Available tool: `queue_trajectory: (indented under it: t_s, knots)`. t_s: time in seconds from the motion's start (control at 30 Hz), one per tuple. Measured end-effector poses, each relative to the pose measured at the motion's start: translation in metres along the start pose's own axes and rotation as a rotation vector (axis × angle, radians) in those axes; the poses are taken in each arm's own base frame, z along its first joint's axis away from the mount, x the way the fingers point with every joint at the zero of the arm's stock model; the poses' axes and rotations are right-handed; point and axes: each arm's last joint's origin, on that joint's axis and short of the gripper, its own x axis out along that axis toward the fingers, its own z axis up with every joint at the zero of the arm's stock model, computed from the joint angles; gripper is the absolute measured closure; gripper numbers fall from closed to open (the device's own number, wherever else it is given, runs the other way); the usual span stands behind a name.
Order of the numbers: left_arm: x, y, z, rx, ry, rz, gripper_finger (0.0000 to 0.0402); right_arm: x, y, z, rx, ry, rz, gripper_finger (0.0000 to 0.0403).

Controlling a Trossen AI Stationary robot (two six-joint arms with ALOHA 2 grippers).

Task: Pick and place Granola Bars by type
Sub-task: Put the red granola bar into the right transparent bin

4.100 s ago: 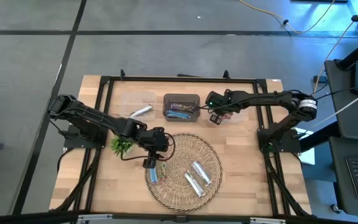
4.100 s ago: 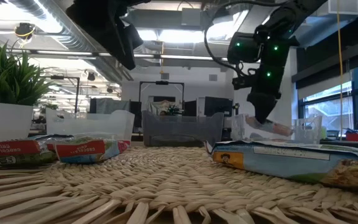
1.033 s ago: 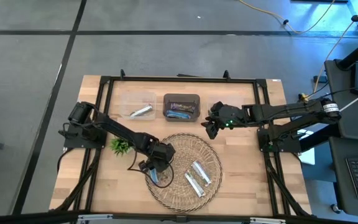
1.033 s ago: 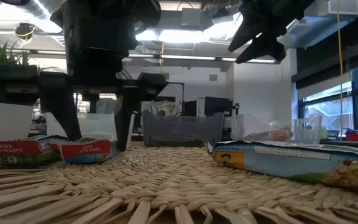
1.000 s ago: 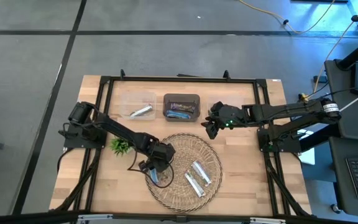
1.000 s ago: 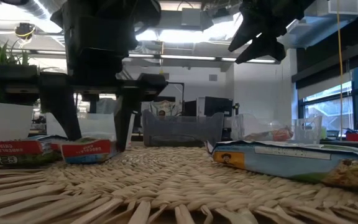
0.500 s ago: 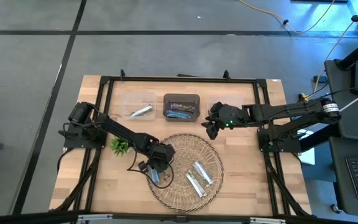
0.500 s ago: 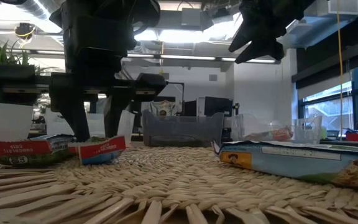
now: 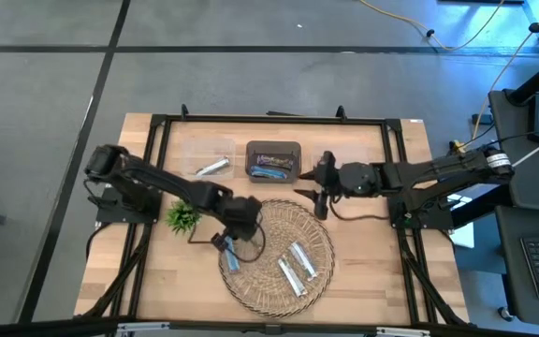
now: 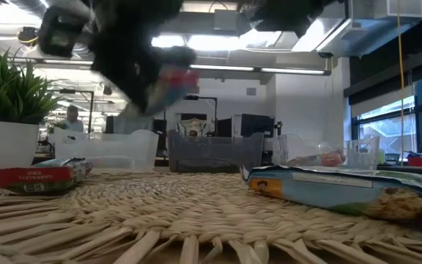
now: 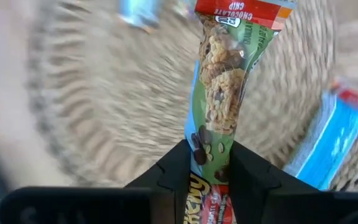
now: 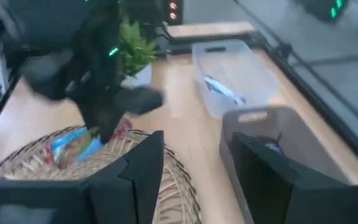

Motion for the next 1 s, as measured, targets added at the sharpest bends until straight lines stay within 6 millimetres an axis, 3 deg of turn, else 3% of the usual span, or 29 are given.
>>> queue_trajectory:
  t_s: [0.2,0.4,0.57,1.0]
  knots:
    - [-0.056,0.02,0.003,-0.155,-0.213,0.133,0.0319,-0.004,0.013,0.004,-0.047,-0.052,0.065,0.0212]
    - [-0.094,0.044,0.012,-0.315,-0.515,0.281,0.0317,-0.007,0.021,0.012,-0.049,-0.148,0.098,0.0212]
    - [-0.104,0.057,0.017,-0.393,-0.663,0.331,0.0318,-0.009,0.024,0.019,-0.128,-0.221,0.102,0.0212]
    - [-0.11,0.063,0.022,-0.398,-0.736,0.442,0.0316,-0.013,0.024,0.03,-0.145,-0.34,0.098,0.0212]
